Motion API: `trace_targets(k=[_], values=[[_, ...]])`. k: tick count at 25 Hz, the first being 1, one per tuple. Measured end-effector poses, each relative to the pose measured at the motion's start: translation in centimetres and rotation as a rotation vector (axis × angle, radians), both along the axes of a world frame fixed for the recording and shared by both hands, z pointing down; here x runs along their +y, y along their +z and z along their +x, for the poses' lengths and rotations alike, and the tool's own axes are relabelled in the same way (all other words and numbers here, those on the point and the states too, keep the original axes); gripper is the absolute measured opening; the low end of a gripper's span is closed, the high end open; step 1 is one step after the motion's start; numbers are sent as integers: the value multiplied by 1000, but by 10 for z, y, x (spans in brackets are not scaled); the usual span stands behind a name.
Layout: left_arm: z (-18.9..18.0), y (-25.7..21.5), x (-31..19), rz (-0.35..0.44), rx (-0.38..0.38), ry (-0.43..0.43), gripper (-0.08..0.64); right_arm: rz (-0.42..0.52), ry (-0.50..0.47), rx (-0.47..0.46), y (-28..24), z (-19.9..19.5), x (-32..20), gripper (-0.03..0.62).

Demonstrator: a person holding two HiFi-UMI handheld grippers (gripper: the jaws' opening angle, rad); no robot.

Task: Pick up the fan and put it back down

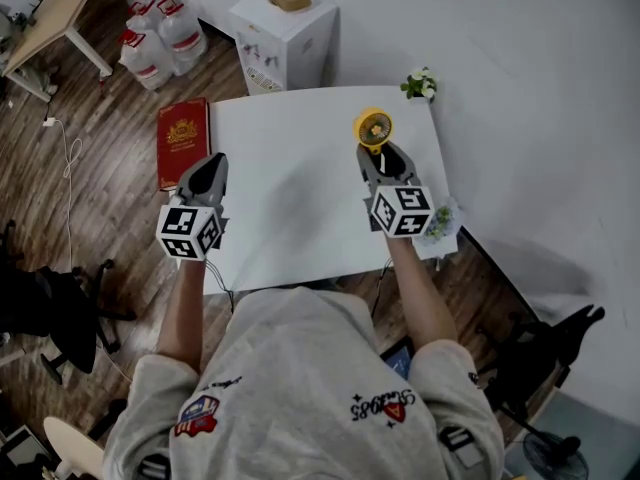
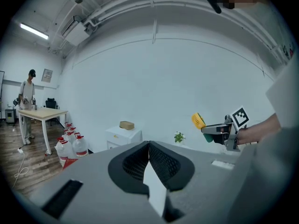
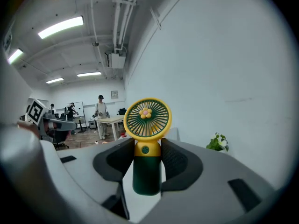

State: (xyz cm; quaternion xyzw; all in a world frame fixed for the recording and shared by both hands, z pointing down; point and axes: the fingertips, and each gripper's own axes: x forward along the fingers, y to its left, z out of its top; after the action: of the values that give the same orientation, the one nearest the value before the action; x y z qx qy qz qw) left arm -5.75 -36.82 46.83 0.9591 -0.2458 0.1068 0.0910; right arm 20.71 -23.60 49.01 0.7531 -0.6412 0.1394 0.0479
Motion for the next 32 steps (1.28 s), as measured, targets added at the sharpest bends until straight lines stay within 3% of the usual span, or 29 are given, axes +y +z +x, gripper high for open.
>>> trace_targets(k=[5, 7, 23, 32], values=[[4, -17, 0, 25, 28, -8, 5, 167, -29, 41, -67, -20, 1, 181], [5, -18, -1, 24, 31, -11, 5, 194, -39, 47, -77, -26, 2, 181], [-4, -8, -2, 6, 23, -31, 5, 128, -77, 31, -49, -40, -5, 181], [-40, -2, -12, -18, 8, -97, 5, 89, -154, 29, -44, -70, -40, 181]])
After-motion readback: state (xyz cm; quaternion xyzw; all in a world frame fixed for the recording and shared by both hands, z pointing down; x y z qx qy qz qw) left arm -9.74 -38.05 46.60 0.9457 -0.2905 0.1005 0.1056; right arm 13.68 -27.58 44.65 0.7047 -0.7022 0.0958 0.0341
